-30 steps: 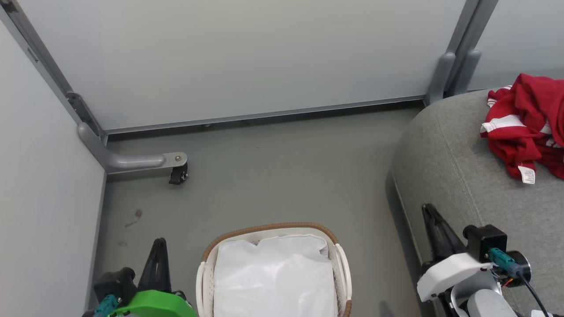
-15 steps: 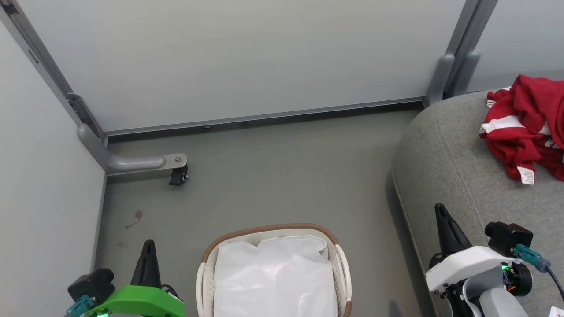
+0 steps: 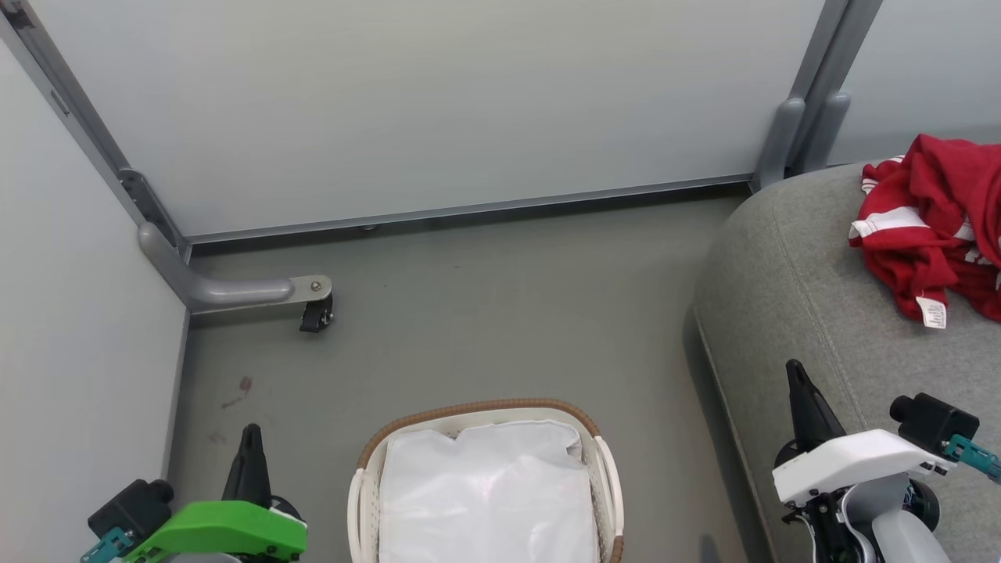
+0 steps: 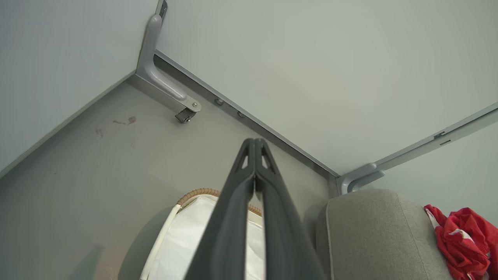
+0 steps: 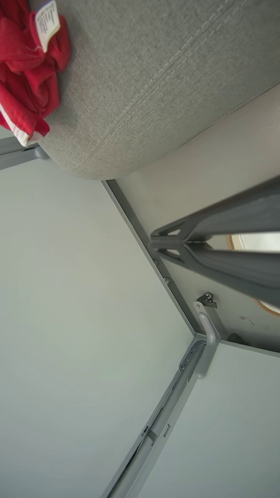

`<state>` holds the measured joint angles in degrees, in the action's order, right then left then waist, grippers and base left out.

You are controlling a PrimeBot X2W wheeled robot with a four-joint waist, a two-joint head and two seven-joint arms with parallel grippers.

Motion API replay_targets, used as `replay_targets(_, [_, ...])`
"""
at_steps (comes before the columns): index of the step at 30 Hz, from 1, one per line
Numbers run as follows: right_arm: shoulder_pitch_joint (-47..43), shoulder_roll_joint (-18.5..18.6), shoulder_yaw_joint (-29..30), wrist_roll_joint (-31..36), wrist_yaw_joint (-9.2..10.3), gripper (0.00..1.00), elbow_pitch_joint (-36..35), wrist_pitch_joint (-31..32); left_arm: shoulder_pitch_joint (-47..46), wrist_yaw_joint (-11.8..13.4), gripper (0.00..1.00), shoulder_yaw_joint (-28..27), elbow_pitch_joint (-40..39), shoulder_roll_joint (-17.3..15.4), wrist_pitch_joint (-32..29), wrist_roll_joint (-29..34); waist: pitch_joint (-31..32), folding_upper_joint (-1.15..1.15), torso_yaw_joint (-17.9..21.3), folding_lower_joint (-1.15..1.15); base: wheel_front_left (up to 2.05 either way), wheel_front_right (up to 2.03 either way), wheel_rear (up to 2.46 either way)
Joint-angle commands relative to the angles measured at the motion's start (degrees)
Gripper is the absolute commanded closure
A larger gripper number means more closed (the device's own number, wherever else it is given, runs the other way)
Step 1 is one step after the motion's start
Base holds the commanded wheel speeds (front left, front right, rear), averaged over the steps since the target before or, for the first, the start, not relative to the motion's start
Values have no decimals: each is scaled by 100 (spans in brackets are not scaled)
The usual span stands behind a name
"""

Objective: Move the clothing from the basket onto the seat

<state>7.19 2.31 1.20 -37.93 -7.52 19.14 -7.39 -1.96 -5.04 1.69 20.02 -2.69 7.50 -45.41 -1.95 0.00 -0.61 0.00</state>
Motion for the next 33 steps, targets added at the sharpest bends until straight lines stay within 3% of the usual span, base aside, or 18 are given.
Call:
replay_targets(1, [17, 33, 38, -221, 1, 100, -105, 49, -179, -30, 100, -61, -114, -14, -55, -184, 2, 0, 1, 0, 0, 0, 0])
replay_targets(33, [-37, 51, 260, -2491, 3, 100, -296, 639, -315, -129, 100, -399, -332, -21, -643, -2151, 61, 0, 21, 0, 0, 0, 0])
